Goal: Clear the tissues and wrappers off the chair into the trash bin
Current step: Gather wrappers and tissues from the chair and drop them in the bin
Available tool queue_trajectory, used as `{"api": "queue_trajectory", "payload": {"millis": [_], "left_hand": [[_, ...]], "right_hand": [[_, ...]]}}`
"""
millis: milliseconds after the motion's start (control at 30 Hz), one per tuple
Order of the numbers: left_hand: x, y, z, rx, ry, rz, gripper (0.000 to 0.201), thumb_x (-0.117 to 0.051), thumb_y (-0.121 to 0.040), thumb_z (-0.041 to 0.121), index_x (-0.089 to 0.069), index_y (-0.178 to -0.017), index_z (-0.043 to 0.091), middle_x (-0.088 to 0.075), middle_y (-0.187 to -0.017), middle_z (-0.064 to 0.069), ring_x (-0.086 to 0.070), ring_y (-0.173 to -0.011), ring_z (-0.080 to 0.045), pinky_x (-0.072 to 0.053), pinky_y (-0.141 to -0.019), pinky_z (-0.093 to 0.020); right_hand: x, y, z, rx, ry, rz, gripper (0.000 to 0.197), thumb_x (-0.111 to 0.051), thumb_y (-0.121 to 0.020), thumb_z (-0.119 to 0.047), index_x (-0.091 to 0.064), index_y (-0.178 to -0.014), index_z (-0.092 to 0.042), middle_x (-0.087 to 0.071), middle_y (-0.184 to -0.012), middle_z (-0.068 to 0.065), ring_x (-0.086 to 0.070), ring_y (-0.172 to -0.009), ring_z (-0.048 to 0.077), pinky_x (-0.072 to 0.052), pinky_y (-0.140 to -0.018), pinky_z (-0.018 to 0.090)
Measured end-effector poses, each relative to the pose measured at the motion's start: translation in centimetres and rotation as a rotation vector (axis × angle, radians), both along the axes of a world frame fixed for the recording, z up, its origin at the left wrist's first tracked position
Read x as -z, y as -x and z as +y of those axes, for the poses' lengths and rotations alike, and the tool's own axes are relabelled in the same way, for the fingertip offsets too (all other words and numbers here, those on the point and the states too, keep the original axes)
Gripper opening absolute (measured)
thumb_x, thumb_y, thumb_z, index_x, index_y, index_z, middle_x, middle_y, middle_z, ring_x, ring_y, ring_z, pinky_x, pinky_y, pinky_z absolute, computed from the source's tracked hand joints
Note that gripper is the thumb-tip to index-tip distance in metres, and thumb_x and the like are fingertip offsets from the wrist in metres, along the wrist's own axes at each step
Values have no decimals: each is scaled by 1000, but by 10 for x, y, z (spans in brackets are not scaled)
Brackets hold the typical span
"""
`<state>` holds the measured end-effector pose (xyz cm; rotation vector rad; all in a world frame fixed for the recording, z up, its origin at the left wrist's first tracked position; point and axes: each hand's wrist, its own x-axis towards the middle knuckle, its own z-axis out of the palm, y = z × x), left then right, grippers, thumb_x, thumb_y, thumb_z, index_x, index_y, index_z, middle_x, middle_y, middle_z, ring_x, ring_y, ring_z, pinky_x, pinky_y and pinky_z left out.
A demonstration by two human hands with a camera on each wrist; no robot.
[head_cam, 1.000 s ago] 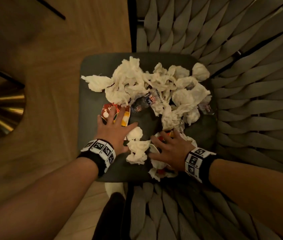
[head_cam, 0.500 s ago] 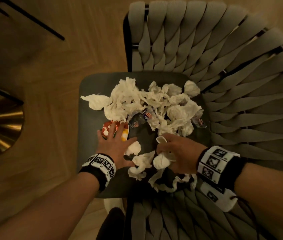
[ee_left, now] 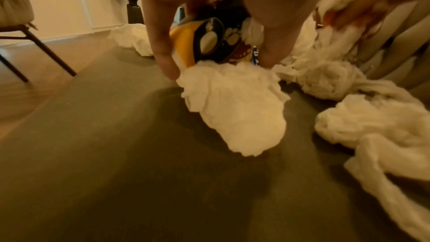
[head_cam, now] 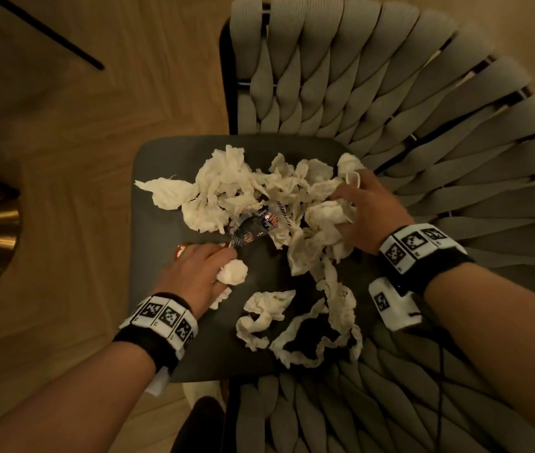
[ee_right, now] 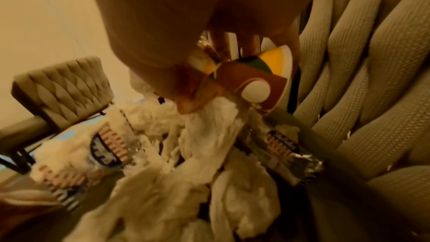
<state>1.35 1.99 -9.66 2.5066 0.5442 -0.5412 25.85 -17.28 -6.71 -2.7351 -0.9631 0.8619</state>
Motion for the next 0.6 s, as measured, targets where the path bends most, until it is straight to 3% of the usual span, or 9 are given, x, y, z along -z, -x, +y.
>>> {"api": "queue_trajectory", "payload": {"millis": [133, 200, 367, 533, 600], "left_hand": [[-8, 6, 1, -221, 136, -62, 42, -73, -76, 22, -58, -113, 34, -61, -119, 6, -50, -111, -23, -40, -92, -38], [-11, 7, 1, -308, 188, -99, 44, -76, -73, 17, -61, -111, 32, -62, -114, 7, -53, -107, -22, -40, -91, -35], [-20, 15, -1, -360, 249, -160, 46, -79, -68, 11, -65, -107, 29, -57, -105, 15, -56, -102, -18, -41, -89, -31], [-28, 23, -2, -427, 279, -151, 49, -80, -68, 12, -62, -108, 33, -57, -108, 16, -54, -104, -12, -40, -89, -29], [-34, 26, -3, -443, 299, -169, 52, -81, -68, 11, -60, -108, 38, -59, -110, 14, -54, -104, -10, -41, -89, -29]], "right_hand": [[28, 5, 16, -95, 294, 151, 62, -69, -69, -45, -41, -124, -43, -5, -157, 4, -26, -135, 44, -36, -104, 59], [35, 10, 23, -73, 314, 180, 63, -71, -68, -45, -41, -123, -42, -2, -157, 6, -28, -133, 45, -36, -105, 58], [35, 16, 23, 9, 241, 127, 54, -72, -68, -39, -48, -116, -34, -29, -137, 10, -45, -118, 39, -44, -98, 53], [15, 8, 3, 80, 56, 182, 43, -74, -72, -25, -60, -113, -23, -53, -119, 11, -54, -108, 32, -43, -84, 32], [-2, 7, -6, 119, -21, 190, 42, -76, -71, -22, -63, -111, -23, -58, -114, 5, -56, -105, 25, -41, -82, 28]]}}
